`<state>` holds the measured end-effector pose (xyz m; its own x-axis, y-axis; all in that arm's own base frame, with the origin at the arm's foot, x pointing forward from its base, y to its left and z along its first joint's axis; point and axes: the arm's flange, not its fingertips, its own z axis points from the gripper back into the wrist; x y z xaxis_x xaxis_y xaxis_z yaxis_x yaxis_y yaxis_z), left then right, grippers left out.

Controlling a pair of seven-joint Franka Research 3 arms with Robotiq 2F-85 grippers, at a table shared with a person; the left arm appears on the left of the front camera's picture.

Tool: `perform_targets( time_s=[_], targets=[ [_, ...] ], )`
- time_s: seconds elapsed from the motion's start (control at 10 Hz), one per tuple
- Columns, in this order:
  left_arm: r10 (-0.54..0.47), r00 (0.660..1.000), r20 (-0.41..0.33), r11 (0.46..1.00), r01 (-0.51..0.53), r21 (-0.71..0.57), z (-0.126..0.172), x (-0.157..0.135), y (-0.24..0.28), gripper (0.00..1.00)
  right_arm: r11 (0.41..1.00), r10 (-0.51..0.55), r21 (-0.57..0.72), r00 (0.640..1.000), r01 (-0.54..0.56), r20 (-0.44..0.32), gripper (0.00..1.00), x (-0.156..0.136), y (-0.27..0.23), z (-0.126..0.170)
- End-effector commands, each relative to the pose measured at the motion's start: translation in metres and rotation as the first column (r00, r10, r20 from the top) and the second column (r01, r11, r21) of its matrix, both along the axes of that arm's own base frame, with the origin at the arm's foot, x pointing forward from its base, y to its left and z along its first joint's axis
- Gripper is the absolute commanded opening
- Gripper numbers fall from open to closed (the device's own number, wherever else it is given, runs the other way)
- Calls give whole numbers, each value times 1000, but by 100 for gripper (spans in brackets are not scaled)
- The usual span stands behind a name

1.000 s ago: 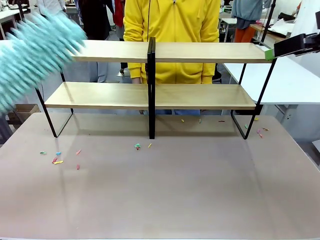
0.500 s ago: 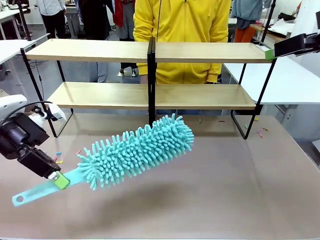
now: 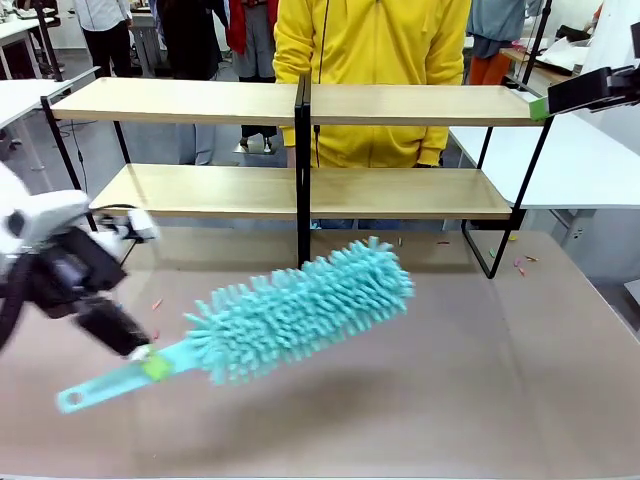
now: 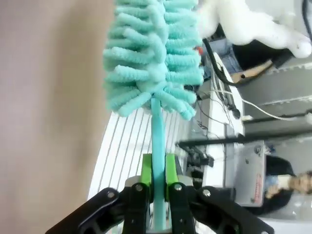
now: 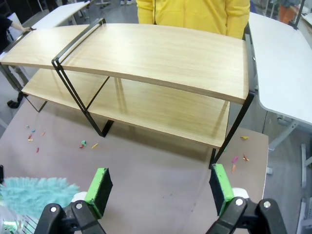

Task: Clean the shelves.
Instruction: Place the Duster on the table.

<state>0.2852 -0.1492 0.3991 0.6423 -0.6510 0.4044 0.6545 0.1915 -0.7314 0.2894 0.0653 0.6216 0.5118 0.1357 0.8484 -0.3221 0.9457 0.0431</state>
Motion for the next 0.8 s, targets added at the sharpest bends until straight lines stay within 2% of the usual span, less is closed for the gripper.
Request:
perform_targets(
  time_s=[0.0,0.1,0.2,0.3,0.4,0.5,0.6,0.7],
  targets=[
    [209,976,63,965,-216,146,-26,11,-94,12,1000,8,-1,1000,-8,1,100,1,-2,-1],
    [214,976,47,951,-219,217,-37,17,-118,12,1000,8,-1,1000,-8,1,100,1,-2,-1],
    [269,963,22,937,-267,225,-43,27,-131,12,1000,8,-1,1000,-8,1,100,1,-2,-1],
    [352,936,-16,909,-337,246,-42,39,-130,12,1000,8,-1,1000,-8,1,100,1,-2,-1],
    [207,976,64,958,-215,190,-35,0,-119,12,1000,8,-1,1000,-8,1,100,1,-2,-1],
    [207,976,64,958,-215,190,-35,0,-119,12,1000,8,-1,1000,-8,1,100,1,-2,-1],
    [281,959,38,929,-282,238,-49,18,-134,12,1000,8,-1,1000,-8,1,100,1,-2,-1],
    [498,858,124,809,-511,290,-49,17,-154,12,1000,8,-1,1000,-8,1,100,1,-2,-1]
  ],
)
